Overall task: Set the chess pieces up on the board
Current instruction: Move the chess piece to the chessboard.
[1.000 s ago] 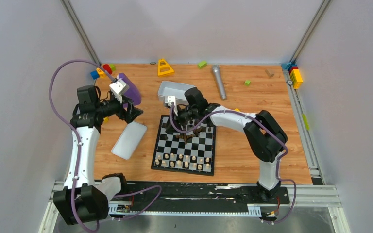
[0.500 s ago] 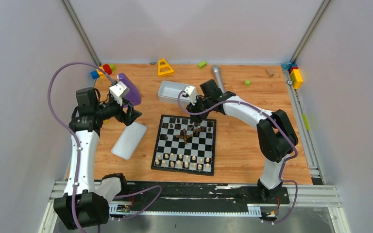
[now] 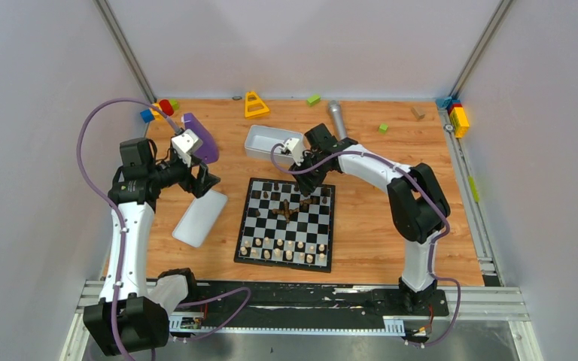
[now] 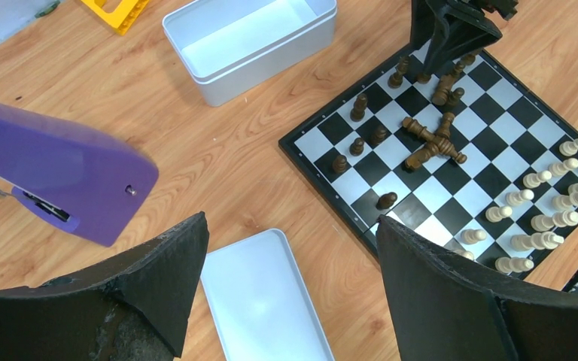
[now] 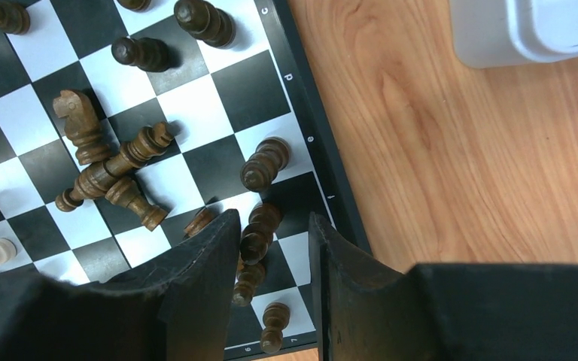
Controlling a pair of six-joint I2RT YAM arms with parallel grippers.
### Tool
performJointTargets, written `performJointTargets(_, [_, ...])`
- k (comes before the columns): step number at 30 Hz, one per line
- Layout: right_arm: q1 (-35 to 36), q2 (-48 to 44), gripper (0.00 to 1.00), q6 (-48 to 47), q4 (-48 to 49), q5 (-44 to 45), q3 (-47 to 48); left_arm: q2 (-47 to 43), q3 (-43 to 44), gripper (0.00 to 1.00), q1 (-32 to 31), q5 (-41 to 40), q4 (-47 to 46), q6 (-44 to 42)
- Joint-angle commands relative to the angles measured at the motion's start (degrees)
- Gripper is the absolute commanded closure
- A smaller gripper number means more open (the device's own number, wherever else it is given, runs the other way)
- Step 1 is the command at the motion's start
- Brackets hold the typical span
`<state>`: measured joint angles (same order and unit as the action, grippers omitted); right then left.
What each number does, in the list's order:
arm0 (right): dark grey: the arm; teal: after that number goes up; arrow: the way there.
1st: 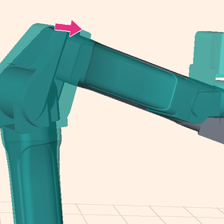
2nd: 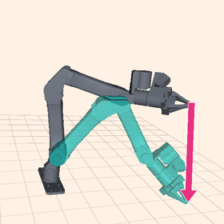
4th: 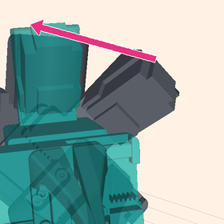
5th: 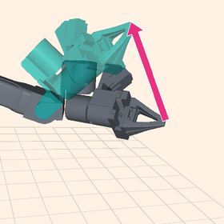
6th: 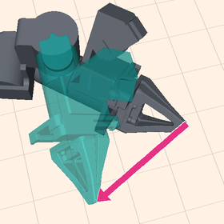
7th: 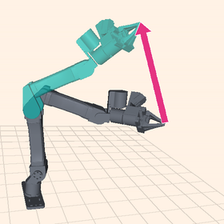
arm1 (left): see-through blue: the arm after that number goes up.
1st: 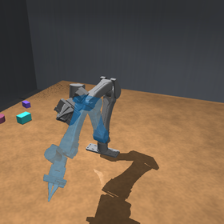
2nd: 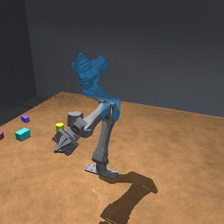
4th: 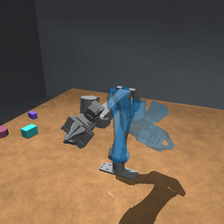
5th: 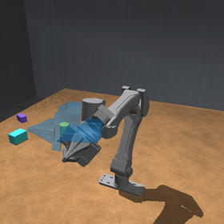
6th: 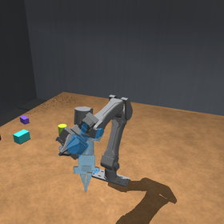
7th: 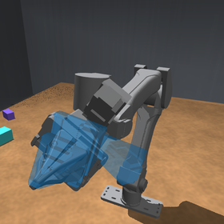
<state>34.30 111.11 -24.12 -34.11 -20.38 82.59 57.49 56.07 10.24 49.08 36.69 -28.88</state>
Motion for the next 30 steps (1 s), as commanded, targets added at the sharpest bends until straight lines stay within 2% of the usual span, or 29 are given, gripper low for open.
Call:
performJointTargets(1, [-0.2, 0.52, 0.62, -0.66, -1.58, 0.28, 2.38, -0.28, 0.01, 0.1, 0.34, 1.07, -0.2, -0.78])
performJointTargets(6, [-0.21, 1.38, 0.66, -0.62, -2.39, -0.02, 2.66, -0.31, -0.17, 0.1, 0.32, 0.94, -0.17, -0.65])
performJointTargets(16, [-0.2, 2.42, 0.86, -0.69, -3.07, 0.67, 4.04, 0.2, -0.35, 0.1, 0.35, 0.67, -0.22, -0.82])
performJointTargets(25, [-0.22, 3.74, 0.89, -0.92, -3.16, 1.13, 5.35, 0.43, -0.35, 0.1, 0.33, 0.74, -0.13, -1.09])
performJointTargets(30, [-0.2, 3.77, 0.87, -0.99, -3.2, 1.23, 5.22, 0.29, -0.35, 0.1, 0.38, 0.67, 0.13, -1.24])
